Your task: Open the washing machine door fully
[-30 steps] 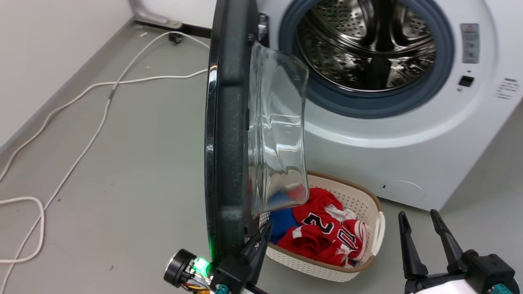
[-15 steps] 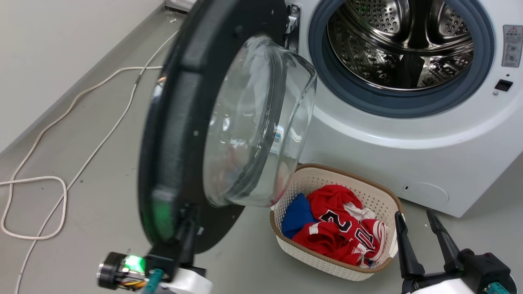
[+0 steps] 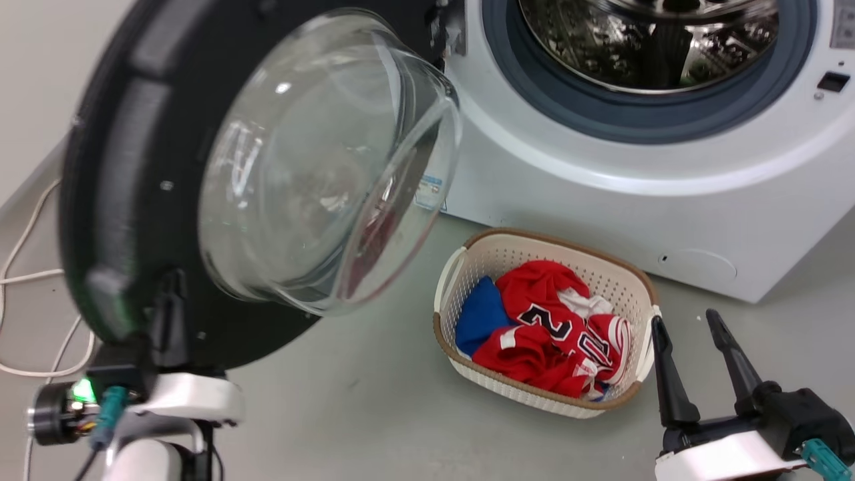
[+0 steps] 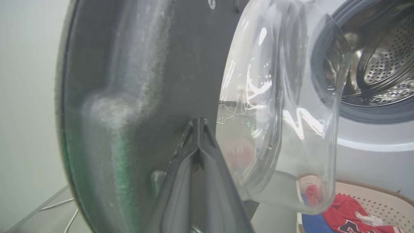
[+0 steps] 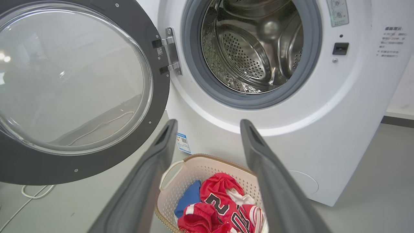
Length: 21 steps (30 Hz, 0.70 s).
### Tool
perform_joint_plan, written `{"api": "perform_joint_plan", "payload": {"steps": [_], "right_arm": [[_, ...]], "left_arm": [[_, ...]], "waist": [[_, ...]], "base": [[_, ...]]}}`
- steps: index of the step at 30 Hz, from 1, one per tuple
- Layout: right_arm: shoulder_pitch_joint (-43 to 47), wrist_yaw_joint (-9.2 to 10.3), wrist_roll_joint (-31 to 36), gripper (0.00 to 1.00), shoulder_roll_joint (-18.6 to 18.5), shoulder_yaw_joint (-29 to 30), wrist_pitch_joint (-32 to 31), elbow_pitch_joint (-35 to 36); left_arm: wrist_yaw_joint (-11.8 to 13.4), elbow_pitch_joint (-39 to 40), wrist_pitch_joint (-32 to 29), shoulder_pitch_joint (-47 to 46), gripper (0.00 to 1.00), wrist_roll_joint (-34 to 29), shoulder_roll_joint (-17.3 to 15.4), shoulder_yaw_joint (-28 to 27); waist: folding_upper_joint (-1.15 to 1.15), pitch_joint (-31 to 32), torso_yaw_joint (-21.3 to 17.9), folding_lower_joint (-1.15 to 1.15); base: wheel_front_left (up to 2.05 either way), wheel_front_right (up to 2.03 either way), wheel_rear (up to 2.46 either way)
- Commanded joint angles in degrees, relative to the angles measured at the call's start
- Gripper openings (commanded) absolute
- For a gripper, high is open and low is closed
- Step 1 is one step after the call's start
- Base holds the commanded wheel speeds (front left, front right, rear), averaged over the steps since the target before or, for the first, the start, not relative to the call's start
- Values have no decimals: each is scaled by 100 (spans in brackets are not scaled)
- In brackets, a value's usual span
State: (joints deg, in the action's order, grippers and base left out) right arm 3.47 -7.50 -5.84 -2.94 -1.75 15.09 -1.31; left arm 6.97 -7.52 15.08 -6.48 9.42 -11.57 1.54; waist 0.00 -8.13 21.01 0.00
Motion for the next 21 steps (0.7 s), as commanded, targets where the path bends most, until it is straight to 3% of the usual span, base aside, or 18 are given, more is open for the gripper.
{"api": "perform_joint_plan", "payload": {"steps": [1,9,21], "right_arm": [[-96,1,42,100,12,16,10,33],[-283,1,226,100,12,79,10,109],[-584,1,401,100,11,65,10,163]], "left_arm": [[27,-10,13,-127,0,33,-19,-175],[-74,-149,13,-487,0,132,-44,-1076],[-655,-1064,9,-1330,0,288,-235,-1958]], "waist": [[0,-145,-63,0],[0,-561,-184,0],[0,-1034,-301,0]], "base": [[0,0,0],[0,0,0],[0,0,0]]}}
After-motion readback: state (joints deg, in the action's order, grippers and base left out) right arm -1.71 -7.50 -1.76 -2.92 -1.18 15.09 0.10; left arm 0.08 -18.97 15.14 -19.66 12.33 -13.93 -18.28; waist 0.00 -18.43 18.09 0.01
